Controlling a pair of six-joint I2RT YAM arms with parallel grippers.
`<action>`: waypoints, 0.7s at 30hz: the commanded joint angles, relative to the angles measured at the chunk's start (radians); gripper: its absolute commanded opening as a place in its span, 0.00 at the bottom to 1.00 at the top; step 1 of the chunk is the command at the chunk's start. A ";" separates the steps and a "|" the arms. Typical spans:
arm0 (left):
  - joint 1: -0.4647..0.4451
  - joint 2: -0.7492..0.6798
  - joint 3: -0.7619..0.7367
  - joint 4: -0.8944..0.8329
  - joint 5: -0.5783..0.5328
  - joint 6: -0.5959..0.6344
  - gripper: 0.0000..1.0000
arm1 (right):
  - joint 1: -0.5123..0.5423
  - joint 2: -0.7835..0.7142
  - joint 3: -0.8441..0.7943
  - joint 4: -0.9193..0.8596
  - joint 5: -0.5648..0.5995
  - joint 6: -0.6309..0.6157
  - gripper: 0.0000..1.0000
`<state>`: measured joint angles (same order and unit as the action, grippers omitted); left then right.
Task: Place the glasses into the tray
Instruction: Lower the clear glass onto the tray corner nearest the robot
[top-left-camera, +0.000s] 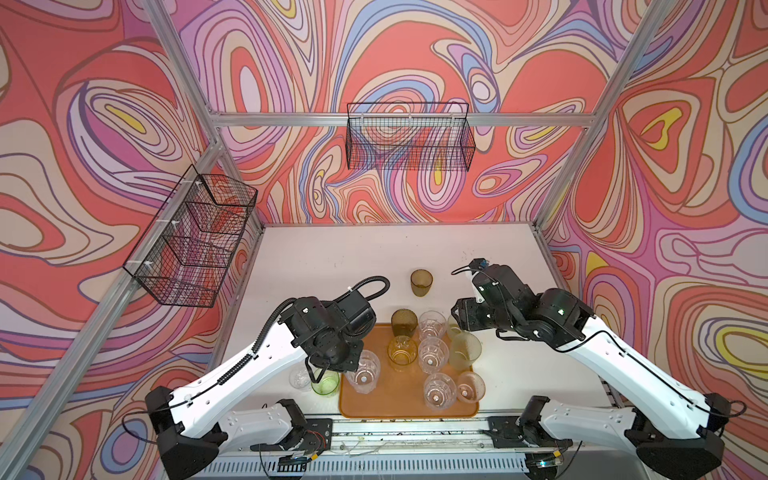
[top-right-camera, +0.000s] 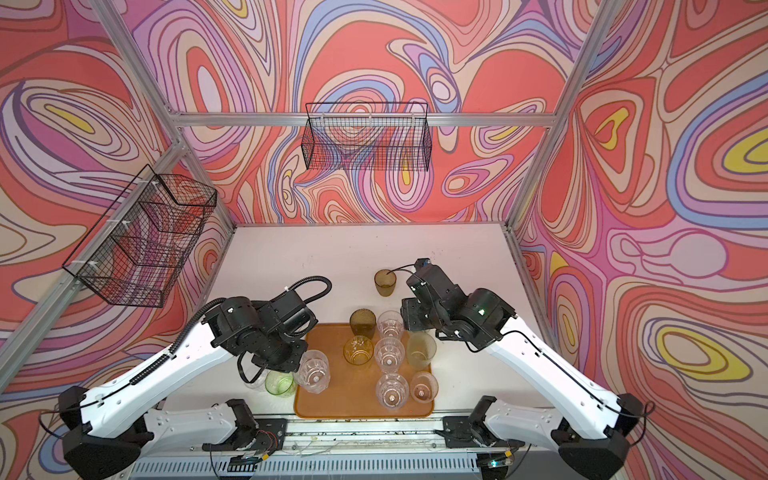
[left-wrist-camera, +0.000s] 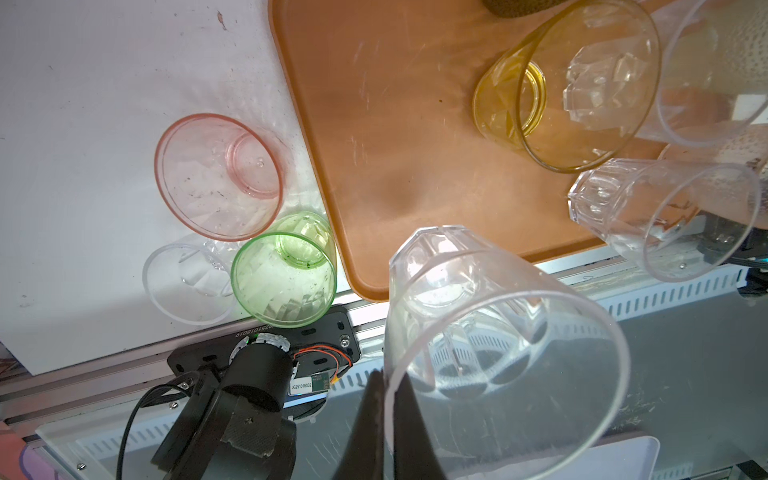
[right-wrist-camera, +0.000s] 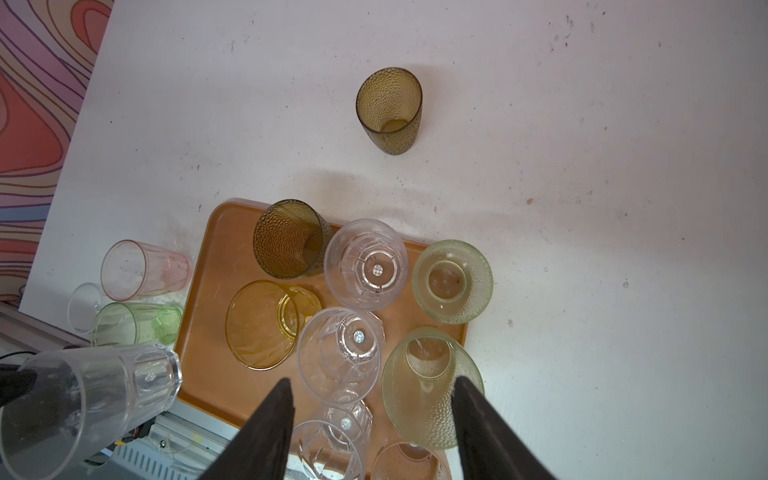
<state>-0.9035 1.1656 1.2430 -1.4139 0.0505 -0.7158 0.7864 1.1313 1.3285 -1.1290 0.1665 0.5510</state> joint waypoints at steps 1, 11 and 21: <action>-0.035 -0.014 -0.012 0.003 -0.021 -0.056 0.00 | -0.003 -0.007 0.012 0.009 0.005 -0.008 0.62; -0.095 -0.023 -0.052 0.036 -0.031 -0.089 0.00 | -0.001 -0.006 0.012 0.010 0.007 -0.008 0.63; -0.132 0.008 -0.078 0.125 -0.035 -0.120 0.00 | -0.001 -0.010 0.017 0.003 0.011 -0.008 0.62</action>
<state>-1.0218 1.1664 1.1706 -1.3342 0.0319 -0.7975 0.7864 1.1313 1.3285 -1.1294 0.1669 0.5510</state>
